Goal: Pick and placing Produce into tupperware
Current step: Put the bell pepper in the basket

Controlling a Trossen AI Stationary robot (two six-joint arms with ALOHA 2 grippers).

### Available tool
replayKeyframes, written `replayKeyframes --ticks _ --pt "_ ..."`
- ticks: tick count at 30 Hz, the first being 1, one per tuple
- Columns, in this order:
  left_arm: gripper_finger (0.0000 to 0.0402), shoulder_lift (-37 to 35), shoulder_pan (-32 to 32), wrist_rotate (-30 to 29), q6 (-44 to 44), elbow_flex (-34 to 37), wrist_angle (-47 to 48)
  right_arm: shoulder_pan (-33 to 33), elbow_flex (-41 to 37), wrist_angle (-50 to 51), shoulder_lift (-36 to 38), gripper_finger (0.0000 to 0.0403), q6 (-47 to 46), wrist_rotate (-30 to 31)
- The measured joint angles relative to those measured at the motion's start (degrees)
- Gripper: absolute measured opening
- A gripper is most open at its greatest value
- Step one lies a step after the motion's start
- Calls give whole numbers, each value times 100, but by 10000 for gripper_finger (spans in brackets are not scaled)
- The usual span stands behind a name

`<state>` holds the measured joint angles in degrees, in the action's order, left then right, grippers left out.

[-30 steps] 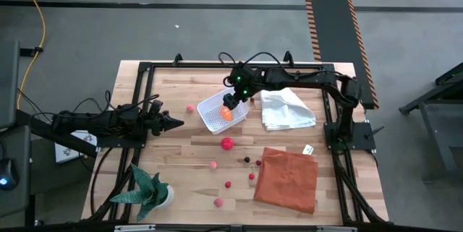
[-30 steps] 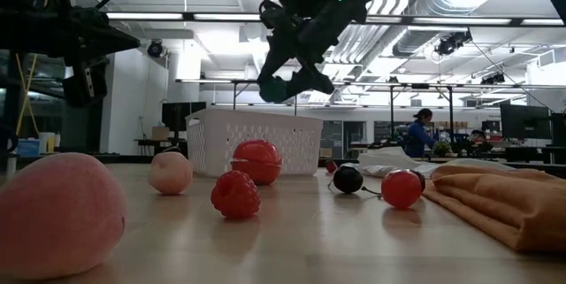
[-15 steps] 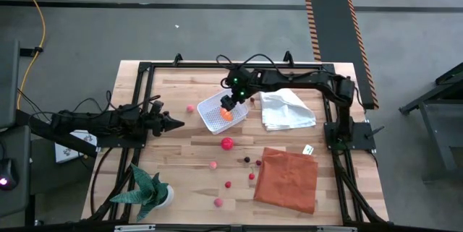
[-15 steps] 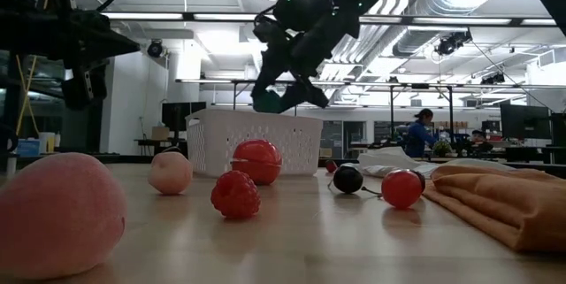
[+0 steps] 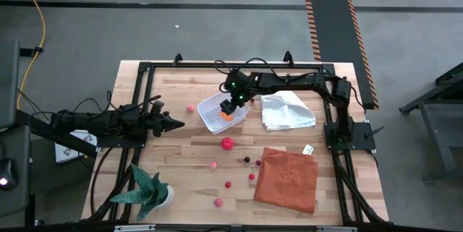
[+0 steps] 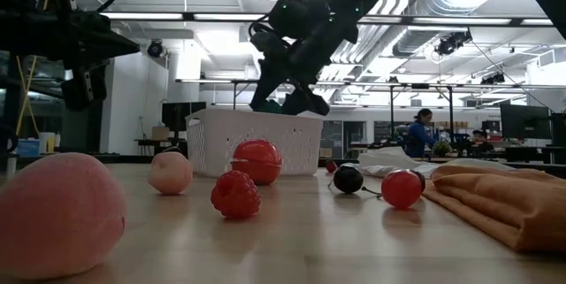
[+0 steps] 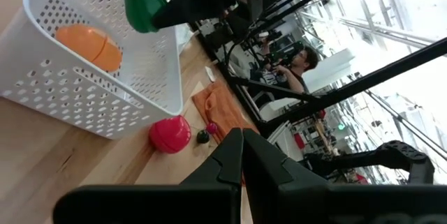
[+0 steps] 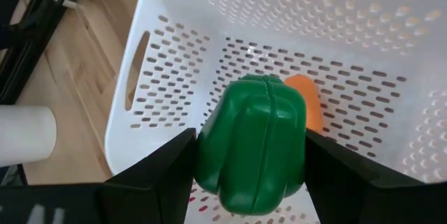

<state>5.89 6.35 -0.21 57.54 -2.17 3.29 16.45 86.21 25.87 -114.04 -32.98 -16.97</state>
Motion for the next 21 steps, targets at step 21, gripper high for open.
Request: replayKeyframes --ticks 21 --pt "1 0 0 0 -2 0 2 2 0 -167 0 218 241 -105"
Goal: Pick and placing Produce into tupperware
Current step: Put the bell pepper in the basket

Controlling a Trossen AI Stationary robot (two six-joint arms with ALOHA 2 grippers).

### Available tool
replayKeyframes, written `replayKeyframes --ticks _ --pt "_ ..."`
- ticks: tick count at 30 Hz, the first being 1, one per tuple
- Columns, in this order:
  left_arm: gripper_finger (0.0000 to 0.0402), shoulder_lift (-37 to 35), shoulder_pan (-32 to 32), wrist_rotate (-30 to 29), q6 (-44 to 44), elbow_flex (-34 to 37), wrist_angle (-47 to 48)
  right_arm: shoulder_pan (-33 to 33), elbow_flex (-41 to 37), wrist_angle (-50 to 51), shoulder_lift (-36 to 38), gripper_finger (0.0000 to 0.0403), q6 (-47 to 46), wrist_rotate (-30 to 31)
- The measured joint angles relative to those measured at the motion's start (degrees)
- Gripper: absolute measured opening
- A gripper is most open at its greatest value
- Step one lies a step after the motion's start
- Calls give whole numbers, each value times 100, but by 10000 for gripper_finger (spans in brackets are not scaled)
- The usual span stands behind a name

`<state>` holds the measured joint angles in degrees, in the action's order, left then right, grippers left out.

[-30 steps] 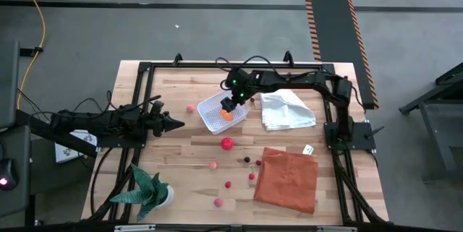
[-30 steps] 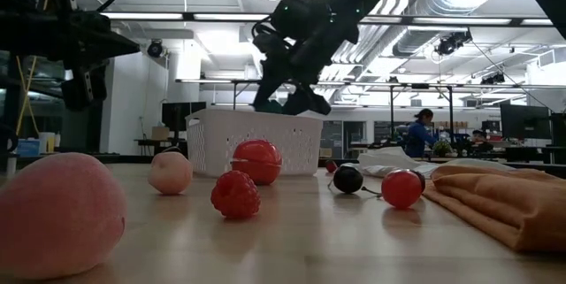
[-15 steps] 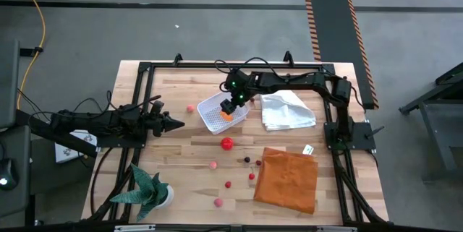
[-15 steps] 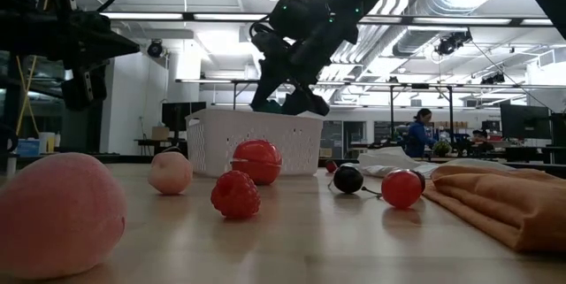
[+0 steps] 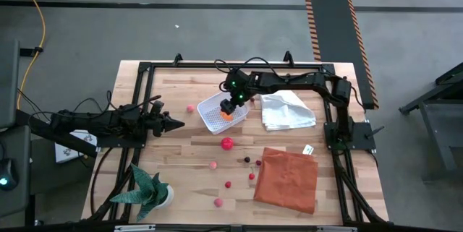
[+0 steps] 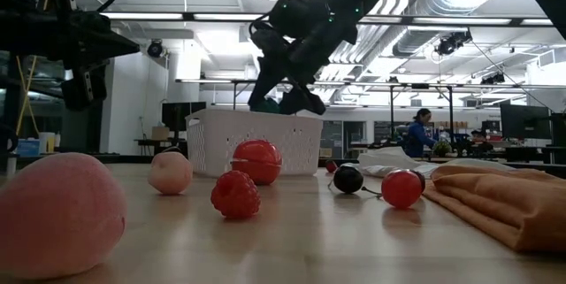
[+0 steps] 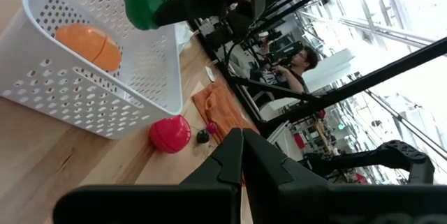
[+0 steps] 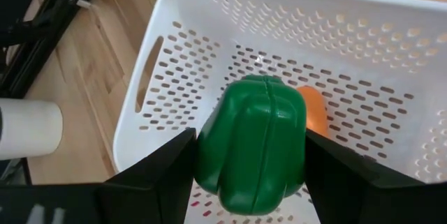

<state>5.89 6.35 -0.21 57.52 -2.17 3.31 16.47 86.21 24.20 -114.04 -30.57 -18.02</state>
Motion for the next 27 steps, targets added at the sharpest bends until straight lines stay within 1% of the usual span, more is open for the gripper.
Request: replayKeyframes --ticks 10,23,27 --pt "1 0 0 0 0 0 2 0 0 -152 2 218 -1 -172" --pt "1 0 0 2 -22 0 4 0 0 -395 2 218 46 -195" --pt "1 0 2 66 -22 0 13 0 0 -393 2 232 44 -195"
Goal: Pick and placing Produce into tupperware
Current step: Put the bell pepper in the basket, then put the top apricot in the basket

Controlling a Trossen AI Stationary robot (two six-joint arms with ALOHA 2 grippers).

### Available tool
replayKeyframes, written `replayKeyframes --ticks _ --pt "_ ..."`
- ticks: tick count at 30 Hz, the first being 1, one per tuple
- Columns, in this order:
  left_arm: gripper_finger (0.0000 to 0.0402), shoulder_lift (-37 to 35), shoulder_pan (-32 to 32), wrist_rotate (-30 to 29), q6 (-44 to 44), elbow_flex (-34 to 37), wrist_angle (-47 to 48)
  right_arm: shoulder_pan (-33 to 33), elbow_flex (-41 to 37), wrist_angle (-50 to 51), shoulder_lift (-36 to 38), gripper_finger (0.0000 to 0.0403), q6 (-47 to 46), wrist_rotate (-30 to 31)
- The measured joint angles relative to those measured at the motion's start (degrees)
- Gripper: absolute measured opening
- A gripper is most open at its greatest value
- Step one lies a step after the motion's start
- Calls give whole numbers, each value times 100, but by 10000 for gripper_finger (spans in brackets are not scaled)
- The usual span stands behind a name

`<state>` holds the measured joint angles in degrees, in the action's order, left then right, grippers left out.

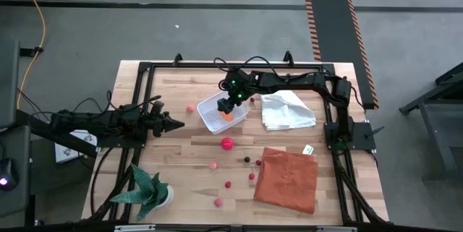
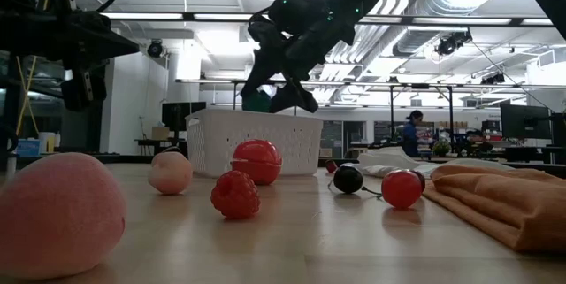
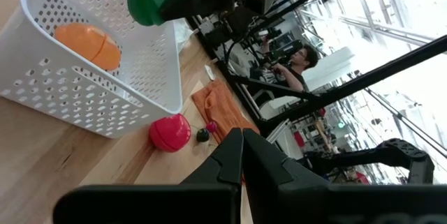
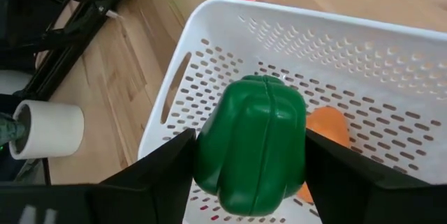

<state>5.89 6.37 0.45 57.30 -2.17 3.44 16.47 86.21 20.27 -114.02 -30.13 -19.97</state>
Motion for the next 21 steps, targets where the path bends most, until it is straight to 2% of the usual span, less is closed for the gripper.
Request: replayKeyframes --ticks 5,21 --pt "1 0 0 61 0 0 5 0 0 2 0 255 -96 2" --pt "1 0 0 61 0 0 4 -2 0 2 0 255 -348 28"
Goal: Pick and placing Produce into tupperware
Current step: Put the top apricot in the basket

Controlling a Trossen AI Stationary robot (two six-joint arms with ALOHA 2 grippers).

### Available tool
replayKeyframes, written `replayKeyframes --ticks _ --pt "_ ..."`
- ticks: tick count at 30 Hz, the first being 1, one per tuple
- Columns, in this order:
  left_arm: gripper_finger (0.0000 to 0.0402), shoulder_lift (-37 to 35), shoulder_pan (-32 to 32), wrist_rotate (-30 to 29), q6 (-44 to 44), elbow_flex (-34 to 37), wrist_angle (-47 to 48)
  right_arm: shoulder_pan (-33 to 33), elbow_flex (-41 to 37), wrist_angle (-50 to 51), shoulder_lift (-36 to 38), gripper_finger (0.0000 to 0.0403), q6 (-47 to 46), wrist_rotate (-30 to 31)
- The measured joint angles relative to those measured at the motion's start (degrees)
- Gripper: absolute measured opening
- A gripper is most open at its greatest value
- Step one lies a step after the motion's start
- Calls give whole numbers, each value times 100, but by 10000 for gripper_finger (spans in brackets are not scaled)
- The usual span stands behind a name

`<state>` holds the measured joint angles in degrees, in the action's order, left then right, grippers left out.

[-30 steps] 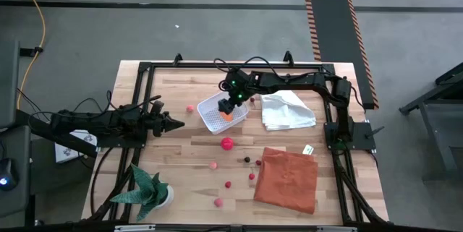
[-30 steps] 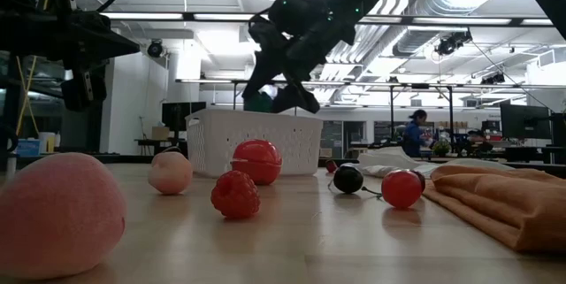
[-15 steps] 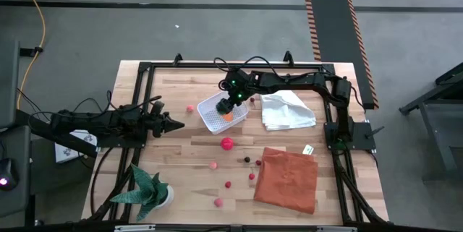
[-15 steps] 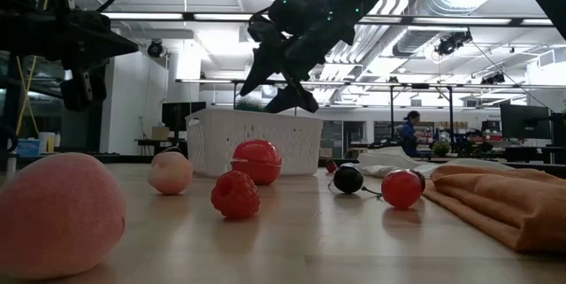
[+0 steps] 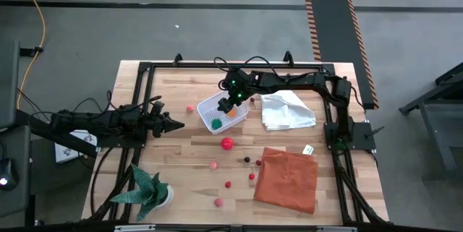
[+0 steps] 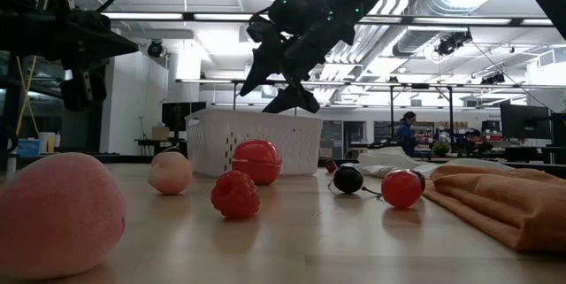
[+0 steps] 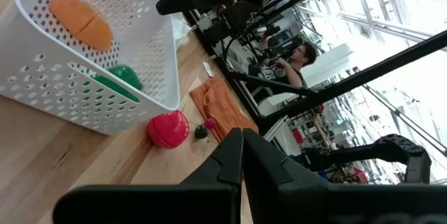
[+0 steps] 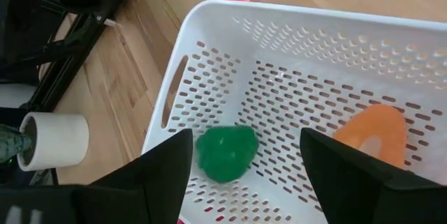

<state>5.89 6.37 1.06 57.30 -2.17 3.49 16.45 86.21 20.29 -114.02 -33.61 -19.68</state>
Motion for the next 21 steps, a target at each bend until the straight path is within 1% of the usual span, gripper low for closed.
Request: replayKeyframes --ticks 5,10,14,21 --pt "1 0 0 0 0 0 0 2 40 45 2 255 1 -3" --pt "1 0 0 0 -50 0 0 0 301 136 9 248 52 -11" --pt "1 0 0 0 -145 0 0 1 510 284 10 221 107 -24" --pt "1 0 0 0 -153 0 -1 4 695 1004 11 165 443 -24"
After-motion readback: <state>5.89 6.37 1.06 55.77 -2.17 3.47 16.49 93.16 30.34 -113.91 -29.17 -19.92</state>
